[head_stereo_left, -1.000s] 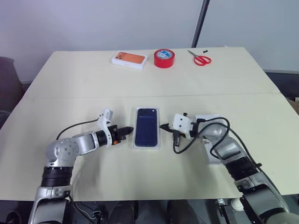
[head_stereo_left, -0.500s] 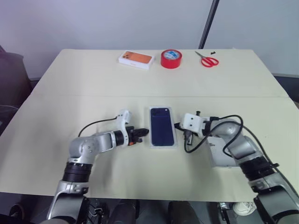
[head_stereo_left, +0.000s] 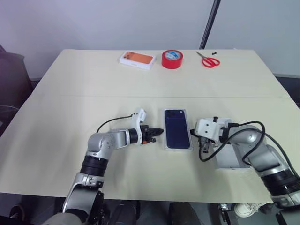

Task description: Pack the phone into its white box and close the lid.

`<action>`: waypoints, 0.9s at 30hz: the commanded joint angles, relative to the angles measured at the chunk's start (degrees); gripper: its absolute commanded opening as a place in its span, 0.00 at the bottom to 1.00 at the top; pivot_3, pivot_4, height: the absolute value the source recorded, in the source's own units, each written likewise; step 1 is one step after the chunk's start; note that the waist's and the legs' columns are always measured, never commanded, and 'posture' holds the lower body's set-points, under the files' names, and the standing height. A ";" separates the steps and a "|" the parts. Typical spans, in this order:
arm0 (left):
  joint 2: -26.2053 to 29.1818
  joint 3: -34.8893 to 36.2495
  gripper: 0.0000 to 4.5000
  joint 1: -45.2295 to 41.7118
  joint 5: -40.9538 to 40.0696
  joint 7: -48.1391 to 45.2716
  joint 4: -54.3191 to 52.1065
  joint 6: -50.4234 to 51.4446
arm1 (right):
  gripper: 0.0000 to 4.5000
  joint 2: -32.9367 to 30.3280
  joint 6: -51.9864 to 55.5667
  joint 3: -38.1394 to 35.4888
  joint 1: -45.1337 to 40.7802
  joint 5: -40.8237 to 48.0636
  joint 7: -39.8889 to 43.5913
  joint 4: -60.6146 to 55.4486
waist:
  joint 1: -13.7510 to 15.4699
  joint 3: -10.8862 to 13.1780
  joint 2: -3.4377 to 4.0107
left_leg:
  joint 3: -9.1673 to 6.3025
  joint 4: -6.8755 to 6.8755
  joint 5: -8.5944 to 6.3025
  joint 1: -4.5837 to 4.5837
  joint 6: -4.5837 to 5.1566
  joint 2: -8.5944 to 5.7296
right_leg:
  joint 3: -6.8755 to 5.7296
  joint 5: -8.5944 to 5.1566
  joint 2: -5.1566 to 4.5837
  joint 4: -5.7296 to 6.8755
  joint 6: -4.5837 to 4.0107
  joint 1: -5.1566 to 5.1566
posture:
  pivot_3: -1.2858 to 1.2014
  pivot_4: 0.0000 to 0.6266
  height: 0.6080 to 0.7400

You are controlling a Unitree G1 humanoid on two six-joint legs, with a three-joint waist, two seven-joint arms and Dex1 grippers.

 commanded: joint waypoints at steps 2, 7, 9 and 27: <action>-0.67 -1.35 0.00 0.16 -0.30 -2.43 -0.97 1.21 | 0.00 -0.88 -0.36 -0.76 0.49 -0.45 -0.80 -1.33 | -0.10 0.00 0.00 | 0.00 0.00 0.00 0.00 0.00 0.00 | 0.00 0.00 0.00 0.00 0.00 0.00 | 0.52 0.24 1.00; 2.28 0.48 0.00 1.16 0.75 -4.08 -2.23 -0.90 | 0.00 -2.05 2.61 -3.73 1.85 3.38 0.80 -3.84 | -0.15 0.01 -0.01 | 0.00 0.00 0.00 0.00 0.00 0.01 | 0.00 0.00 0.00 0.00 0.00 -0.01 | 0.52 0.24 1.00; 3.39 1.19 0.00 1.23 1.73 -4.10 -1.78 -2.26 | 0.00 -2.13 6.55 -5.77 2.72 7.01 2.20 -5.82 | -0.24 0.01 -0.01 | 0.00 0.00 0.00 -0.01 0.00 0.03 | 0.00 0.00 0.02 0.01 0.00 -0.02 | 0.52 0.24 1.00; 17.17 1.73 0.71 5.95 8.84 -22.26 -6.11 -28.73 | 0.81 0.53 35.98 -18.45 8.37 16.26 -11.49 -22.13 | -0.23 0.01 0.01 | -0.03 -0.01 0.00 -0.15 0.00 0.06 | 0.01 0.00 0.02 0.03 0.00 -0.15 | 0.52 0.24 1.00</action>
